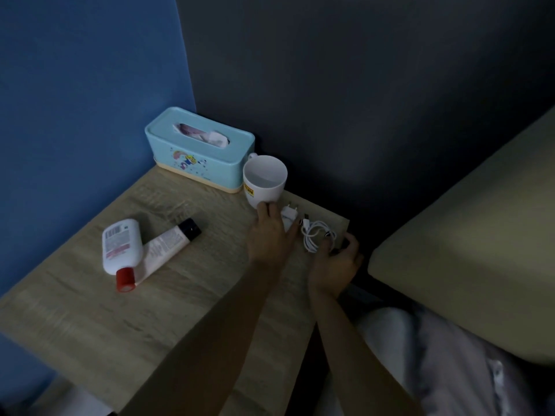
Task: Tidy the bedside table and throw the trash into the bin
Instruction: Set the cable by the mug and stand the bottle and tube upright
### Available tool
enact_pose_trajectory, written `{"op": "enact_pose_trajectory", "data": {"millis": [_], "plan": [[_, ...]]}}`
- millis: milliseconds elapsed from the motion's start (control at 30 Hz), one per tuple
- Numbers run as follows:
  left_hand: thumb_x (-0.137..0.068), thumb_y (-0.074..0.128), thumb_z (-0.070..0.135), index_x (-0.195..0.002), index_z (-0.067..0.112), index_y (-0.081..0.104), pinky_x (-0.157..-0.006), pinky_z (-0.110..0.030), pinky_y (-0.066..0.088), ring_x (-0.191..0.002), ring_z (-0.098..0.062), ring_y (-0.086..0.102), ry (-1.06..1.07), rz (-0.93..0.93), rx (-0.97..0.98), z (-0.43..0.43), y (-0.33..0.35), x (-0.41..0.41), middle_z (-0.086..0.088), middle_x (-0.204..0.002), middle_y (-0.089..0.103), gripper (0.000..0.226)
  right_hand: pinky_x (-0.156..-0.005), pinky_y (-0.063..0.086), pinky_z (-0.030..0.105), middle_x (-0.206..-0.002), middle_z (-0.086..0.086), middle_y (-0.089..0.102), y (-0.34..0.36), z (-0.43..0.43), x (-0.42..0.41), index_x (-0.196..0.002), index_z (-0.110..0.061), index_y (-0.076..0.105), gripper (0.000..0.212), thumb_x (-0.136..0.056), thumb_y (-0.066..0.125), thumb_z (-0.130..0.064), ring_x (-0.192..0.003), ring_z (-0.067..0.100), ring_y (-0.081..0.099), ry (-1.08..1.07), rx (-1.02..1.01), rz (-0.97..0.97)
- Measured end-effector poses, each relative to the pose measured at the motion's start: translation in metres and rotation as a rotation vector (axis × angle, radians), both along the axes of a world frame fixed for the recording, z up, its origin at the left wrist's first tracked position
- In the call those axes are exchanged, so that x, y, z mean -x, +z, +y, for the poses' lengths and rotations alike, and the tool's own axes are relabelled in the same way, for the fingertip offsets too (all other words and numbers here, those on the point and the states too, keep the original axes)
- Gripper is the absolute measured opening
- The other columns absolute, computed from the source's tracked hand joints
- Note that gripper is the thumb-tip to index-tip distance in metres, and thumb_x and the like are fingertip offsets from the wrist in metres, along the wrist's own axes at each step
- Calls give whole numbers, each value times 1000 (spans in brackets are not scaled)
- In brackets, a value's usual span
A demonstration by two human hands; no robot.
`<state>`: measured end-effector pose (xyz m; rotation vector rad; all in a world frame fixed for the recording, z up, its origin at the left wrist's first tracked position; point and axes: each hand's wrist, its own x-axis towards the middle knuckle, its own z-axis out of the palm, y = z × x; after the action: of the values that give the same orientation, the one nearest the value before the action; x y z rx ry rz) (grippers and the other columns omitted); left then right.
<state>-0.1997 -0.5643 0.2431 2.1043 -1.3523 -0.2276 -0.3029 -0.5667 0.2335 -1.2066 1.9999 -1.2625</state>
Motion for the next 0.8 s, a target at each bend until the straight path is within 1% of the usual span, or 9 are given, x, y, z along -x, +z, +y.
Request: {"op": "enact_pose_trajectory", "data": {"millis": [67,133,267,400,500,567,700,800], "plan": [[-90,51,49,-125,10,45,-80,-28,49,-102,-21,57,-9,-4,6,1,-2,-1,-10,-127,44,52,-85,49,36,-123,20,55,-2,0,1,-128,-9,51,44,-87,63,-15,-107,34,57,13,14,13],[-89,53,50,-124,10,46,-78,-27,48,-101,-21,57,-15,-25,16,2,-5,0,-10,-126,45,53,-86,48,34,-122,20,59,-3,0,1,-129,-7,50,43,-87,62,-12,-108,33,59,24,25,33],[-89,55,46,-122,9,47,-80,-29,49,-104,-23,57,-40,-82,45,6,-13,-1,-12,-126,47,50,-84,54,37,-116,16,65,-3,-1,2,-129,-12,48,41,-89,59,-13,-102,30,63,29,-6,15],[-90,54,43,-121,9,48,-82,-31,50,-105,-24,56,-43,-82,41,5,-16,-2,-13,-126,47,47,-81,53,34,-113,15,66,-4,-1,3,-129,-13,48,40,-90,58,-14,-98,29,64,36,-6,13],[-90,54,43,-121,8,49,-80,-33,52,-104,-25,57,-44,-81,34,5,-17,-1,-13,-125,47,47,-80,54,38,-111,16,66,-7,-2,3,-128,-12,48,40,-90,58,-15,-96,30,64,34,-3,28],[-90,53,43,-120,7,49,-79,-33,52,-102,-25,57,-46,-87,35,4,-18,-2,-14,-125,47,47,-78,54,36,-109,16,67,-9,-2,4,-127,-12,48,38,-90,58,-15,-94,30,65,32,-2,34],[-90,53,48,-118,9,50,-77,-31,50,-98,-23,57,-48,-67,51,4,-19,-2,-12,-121,49,48,-70,50,31,-107,16,66,-9,-3,2,-126,-12,46,38,-91,57,-22,-90,30,64,18,-9,17],[-88,51,54,-120,11,47,-78,-30,50,-98,-21,55,-58,-21,48,7,-16,0,-10,-121,48,54,-71,54,37,-111,17,65,-8,-1,1,-125,-13,46,40,-89,55,-27,-93,31,63,-12,28,-7]]}}
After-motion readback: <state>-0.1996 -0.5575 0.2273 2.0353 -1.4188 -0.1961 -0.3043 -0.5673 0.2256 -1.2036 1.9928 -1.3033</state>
